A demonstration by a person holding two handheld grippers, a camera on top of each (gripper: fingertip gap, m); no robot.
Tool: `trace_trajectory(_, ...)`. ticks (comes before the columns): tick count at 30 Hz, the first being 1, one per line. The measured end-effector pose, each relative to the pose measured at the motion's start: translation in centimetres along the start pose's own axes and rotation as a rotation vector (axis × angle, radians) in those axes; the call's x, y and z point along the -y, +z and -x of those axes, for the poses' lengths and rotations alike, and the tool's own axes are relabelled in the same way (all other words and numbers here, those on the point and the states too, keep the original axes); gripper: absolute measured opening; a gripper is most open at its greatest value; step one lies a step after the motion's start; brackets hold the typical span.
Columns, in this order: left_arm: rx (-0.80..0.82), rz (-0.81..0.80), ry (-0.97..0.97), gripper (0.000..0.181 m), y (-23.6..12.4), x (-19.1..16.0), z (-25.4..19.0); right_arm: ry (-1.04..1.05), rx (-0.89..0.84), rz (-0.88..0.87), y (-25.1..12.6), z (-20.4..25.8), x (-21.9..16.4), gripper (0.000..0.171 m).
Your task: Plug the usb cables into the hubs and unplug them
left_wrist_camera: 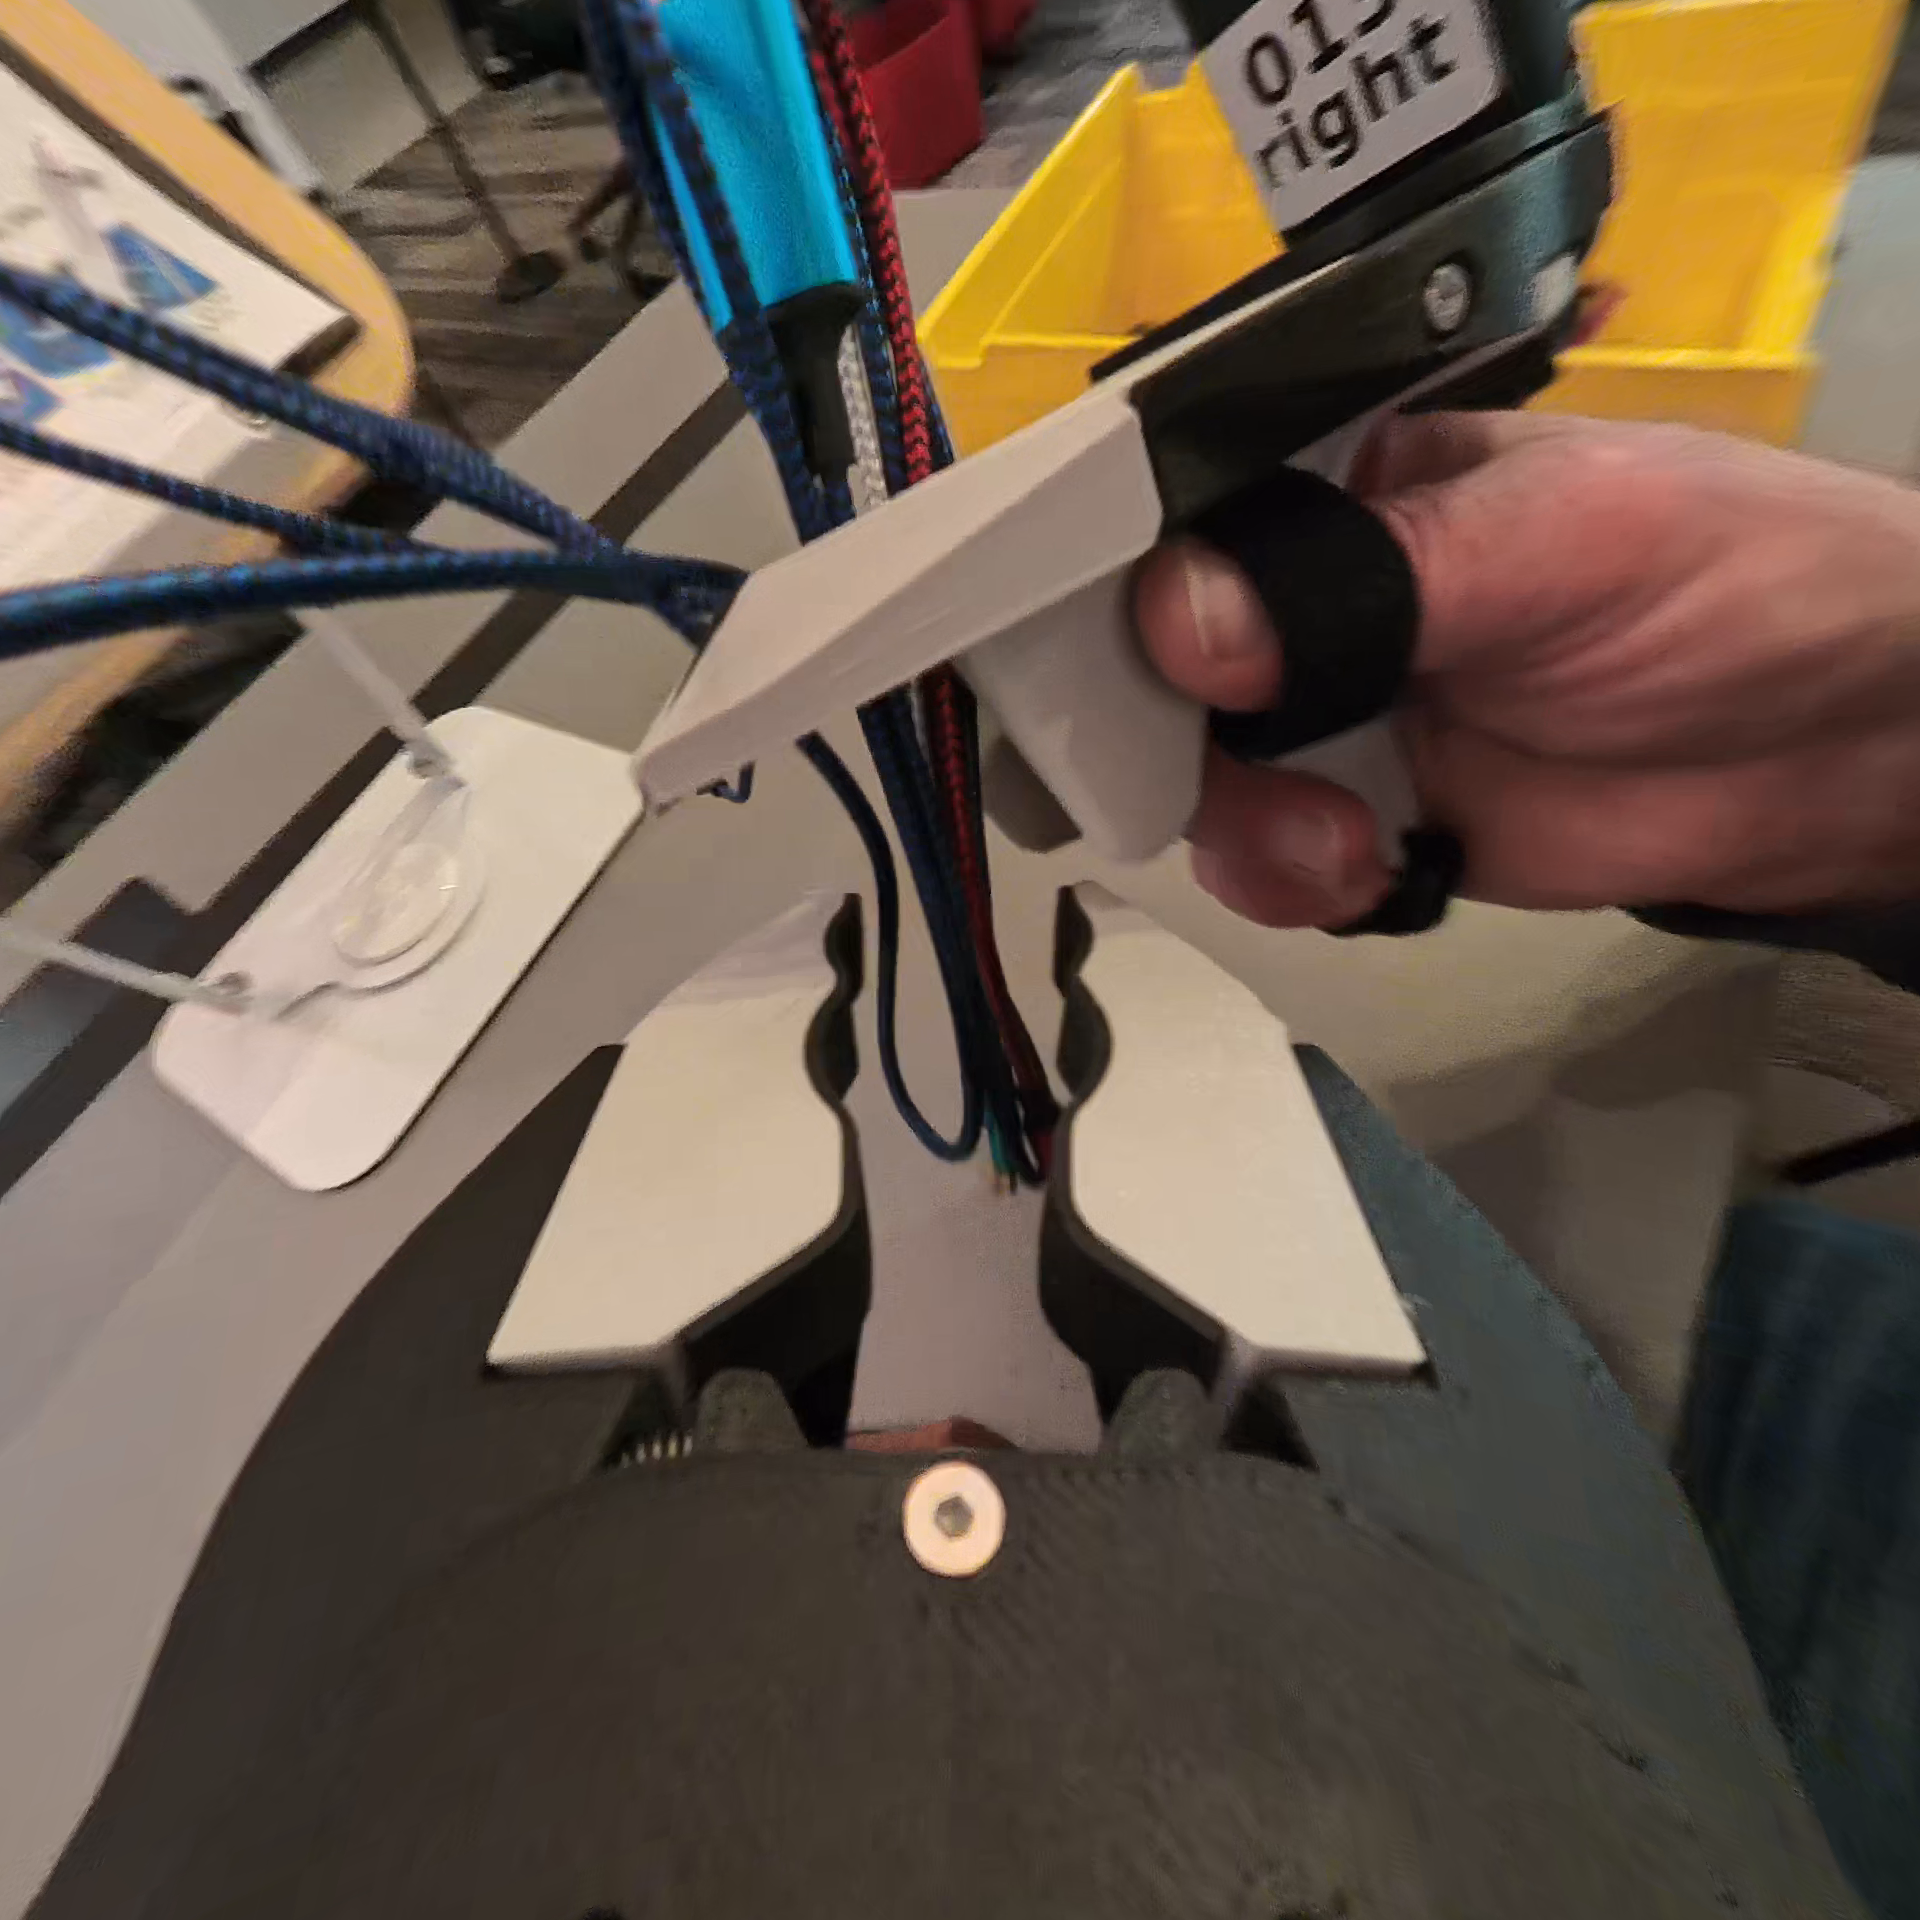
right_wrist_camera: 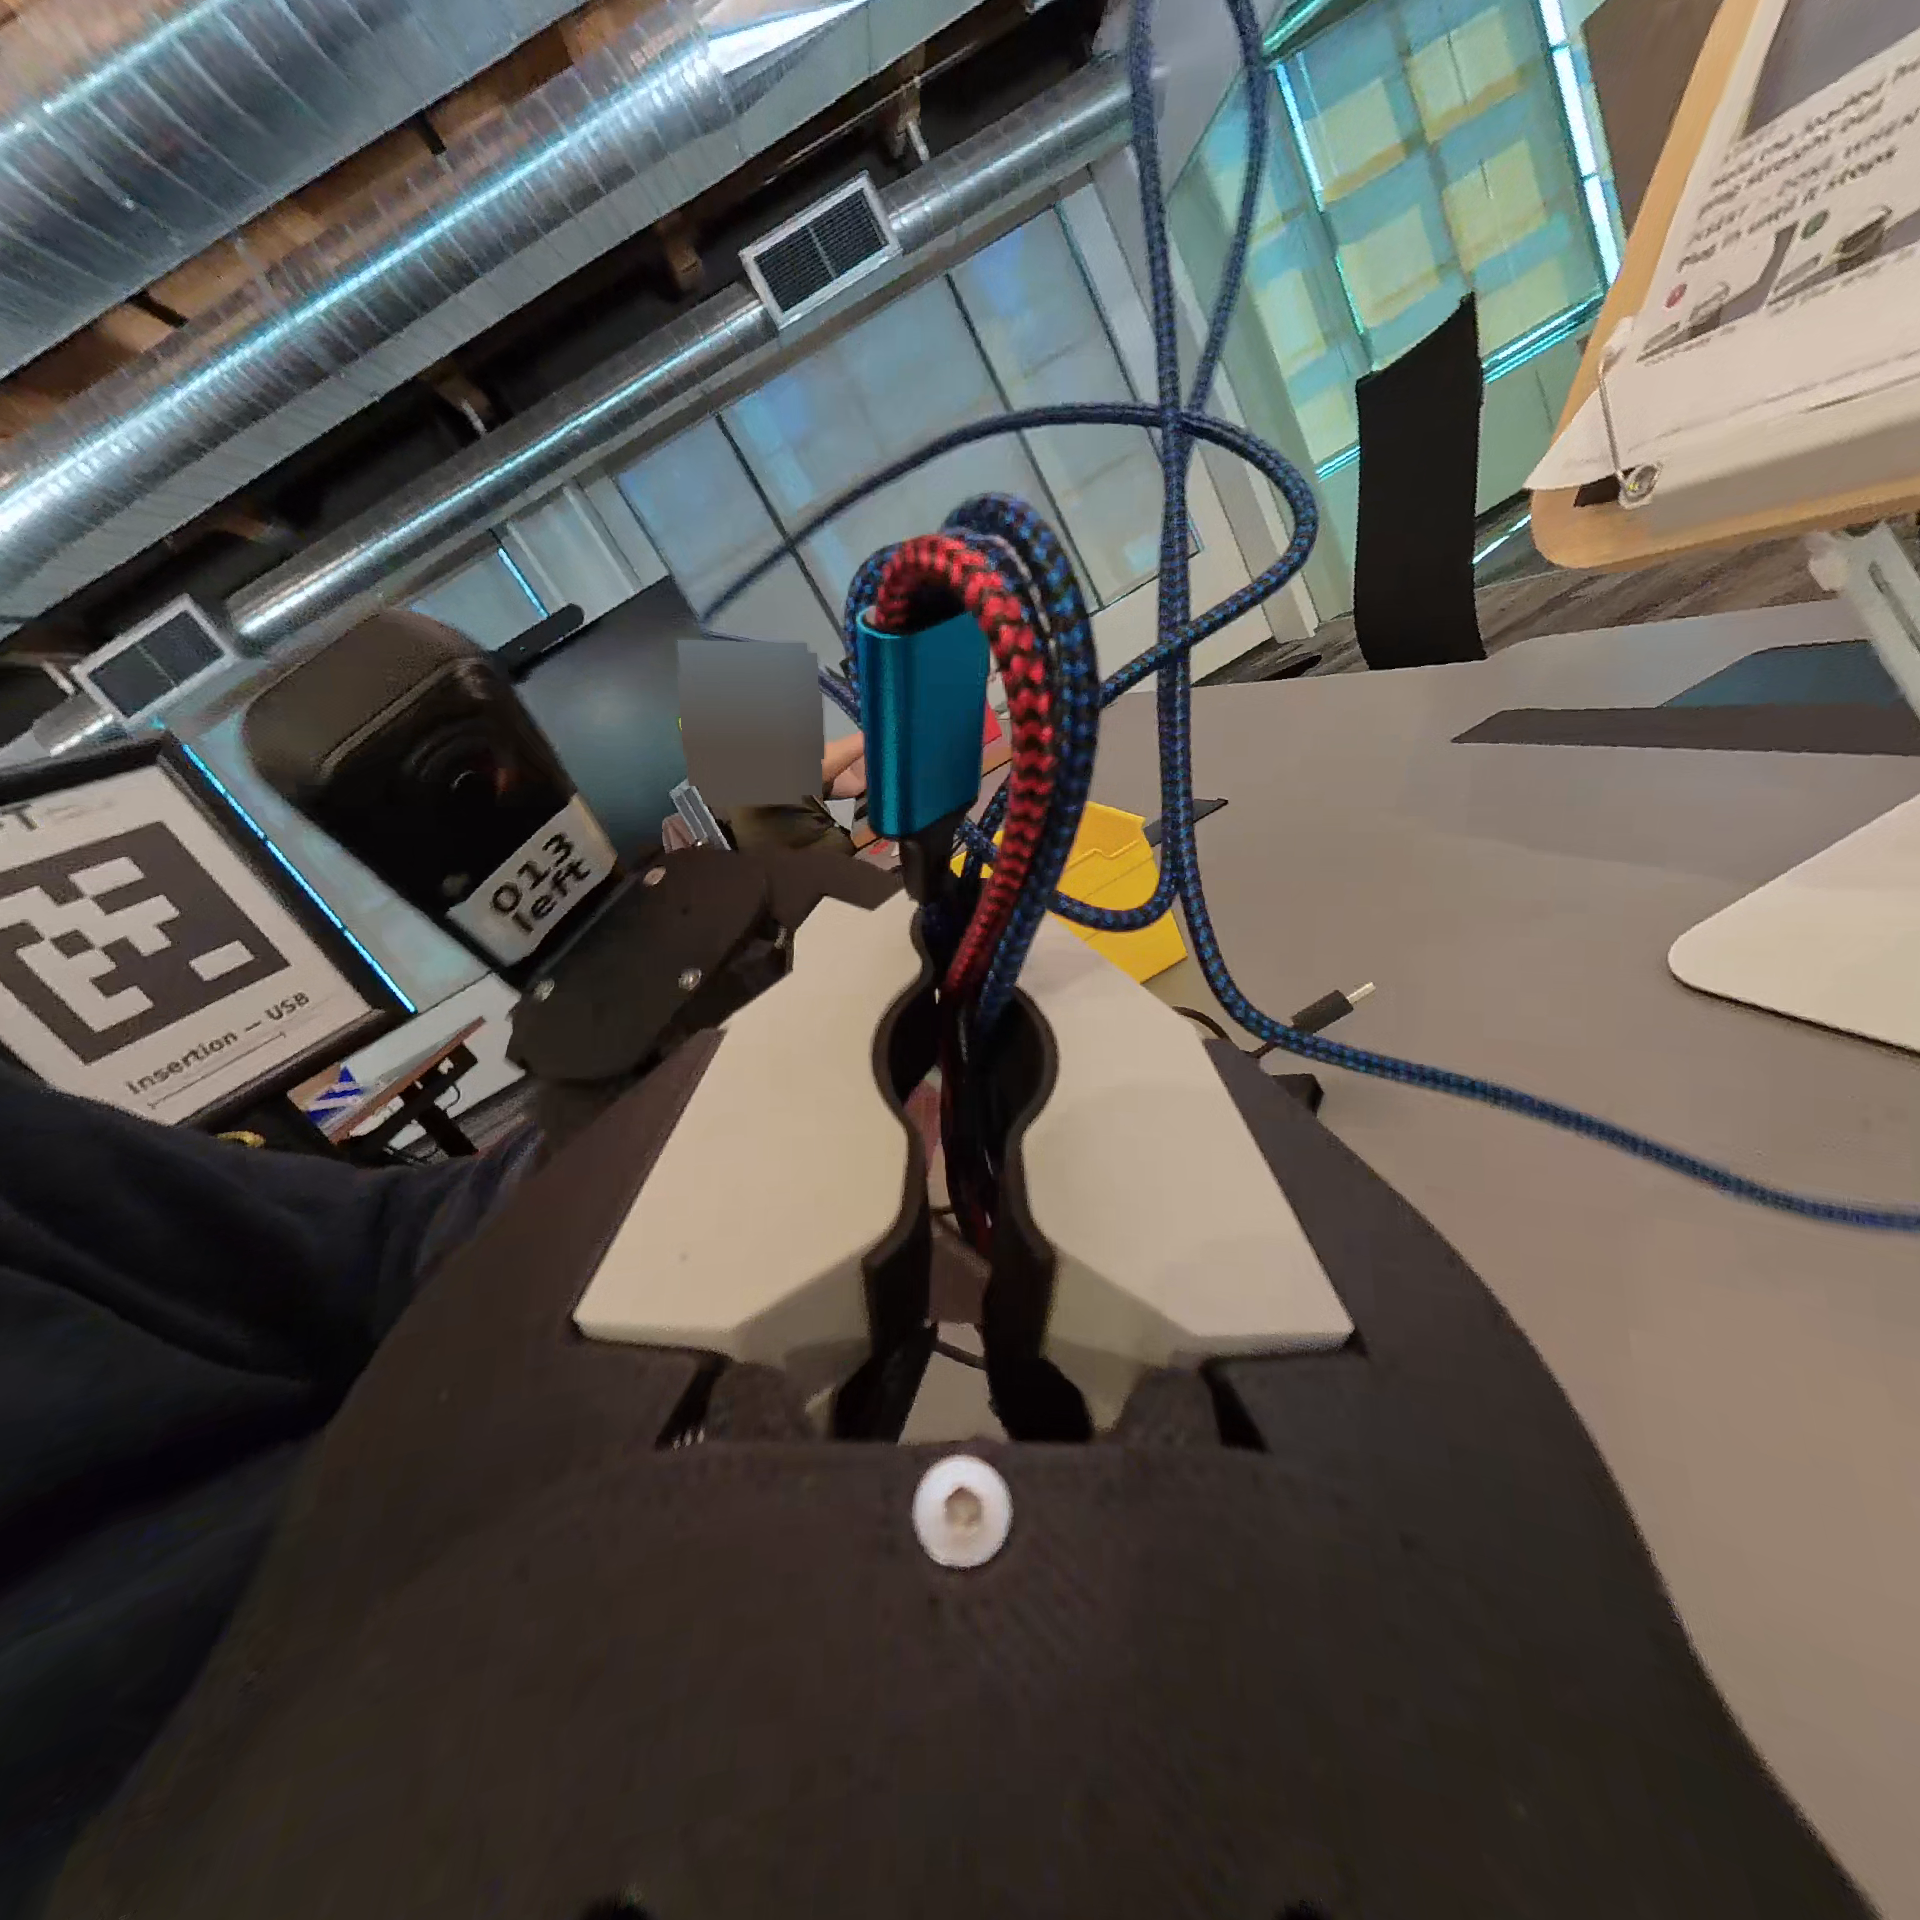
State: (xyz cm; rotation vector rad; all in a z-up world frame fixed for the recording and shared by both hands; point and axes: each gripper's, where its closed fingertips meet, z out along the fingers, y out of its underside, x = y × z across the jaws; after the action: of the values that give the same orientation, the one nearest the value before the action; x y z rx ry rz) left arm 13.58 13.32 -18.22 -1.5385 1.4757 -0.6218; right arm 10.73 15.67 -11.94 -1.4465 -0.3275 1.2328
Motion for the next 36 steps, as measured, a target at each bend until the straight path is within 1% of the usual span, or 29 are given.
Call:
trace_trajectory(2, -0.078, -0.036, -0.062, 0.051, -1.0, 0.4, 0.1, -0.033, -0.017, 0.007, -0.8, -0.4, 0.6, 0.0)
trace_trajectory(3, -0.114, -0.067, -0.092, 0.056, -1.6, 0.7, 0.3, -0.047, -0.019, 0.017, -1.1, -0.5, 0.7, 0.0)
trace_trajectory(5, -0.156, -0.167, -0.193, 0.058, -3.1, 2.0, 1.6, -0.114, -0.033, 0.084, -1.5, -0.6, 0.2, 0.0)
trace_trajectory(7, -0.259, -0.293, -0.329, 0.057, -4.5, 4.0, 2.3, -0.174, -0.036, 0.153, -1.5, -0.5, -0.5, 0.0)
trace_trajectory(9, -0.298, -0.393, -0.421, 0.047, -5.3, 5.4, 3.1, -0.235, -0.063, 0.223, -1.2, -0.7, -1.7, 0.0)
trace_trajectory(10, -0.318, -0.415, -0.437, 0.033, -5.4, 5.7, 3.1, -0.251, -0.054, 0.243, -1.0, -0.5, -2.2, 0.0)
trace_trajectory(11, -0.334, -0.422, -0.44, 0.004, -5.4, 5.7, 3.0, -0.265, -0.068, 0.25, -0.8, -0.6, -2.5, 0.0)
trace_trajectory(12, -0.313, -0.436, -0.452, 0.0, -5.3, 5.7, 3.3, -0.283, -0.09, 0.256, -0.7, -0.8, -2.8, 0.0)
trace_trajectory(14, -0.335, -0.456, -0.482, 0.0, -5.7, 6.0, 3.5, -0.357, -0.142, 0.306, -0.9, -1.8, -3.7, 0.0)
trace_trajectory(16, -0.295, -0.47, -0.5, 0.0, -6.4, 6.3, 4.8, -0.418, -0.192, 0.36, -1.3, -3.0, -4.6, 0.0)
trace_trajectory(18, -0.32, -0.485, -0.508, 0.0, -7.3, 6.9, 5.4, -0.455, -0.236, 0.382, -1.6, -4.0, -5.0, 0.0)
trace_trajectory(20, -0.353, -0.515, -0.509, 0.0, -8.6, 7.9, 5.8, -0.546, -0.322, 0.434, -2.2, -5.8, -5.1, 0.0)
trace_trajectory(23, -0.435, -0.486, -0.431, 0.0, -10.4, 9.0, 5.3, -0.621, -0.44, 0.466, -3.5, -8.1, -4.5, 0.0)
trace_trajectory(25, -0.512, -0.366, -0.354, 0.0, -10.7, 8.5, 4.0, -0.619, -0.533, 0.442, -4.5, -9.6, -3.3, 0.0)
trace_trajectory(26, -0.523, -0.315, -0.304, 0.0, -10.6, 8.2, 3.5, -0.619, -0.571, 0.427, -5.0, -10.3, -2.6, 0.0)
trace_trajectory(28, -0.571, -0.194, -0.23, 0.0, -10.5, 7.3, 2.3, -0.611, -0.617, 0.388, -5.7, -11.1, -1.4, 0.0)
trace_trajectory(30, -0.584, -0.09, -0.152, 0.0, -10.2, 6.4, 1.5, -0.597, -0.651, 0.345, -6.2, -11.6, -0.1, 0.0)
trace_trajectory(31, -0.581, -0.072, -0.121, 0.0, -10.2, 6.3, 1.3, -0.592, -0.669, 0.333, -6.5, -11.8, 0.6, 0.0)
trace_trajectory(34, -0.665, -0.064, -0.03, 0.0, -11.4, 6.4, -0.1, -0.601, -0.762, 0.312, -8.3, -13.0, 2.3, 0.0)
trace_trajectory(36, -0.737, -0.032, 0.023, 0.0, -12.4, 5.9, -1.6, -0.557, -0.797, 0.275, -9.5, -14.0, 3.2, 0.0)
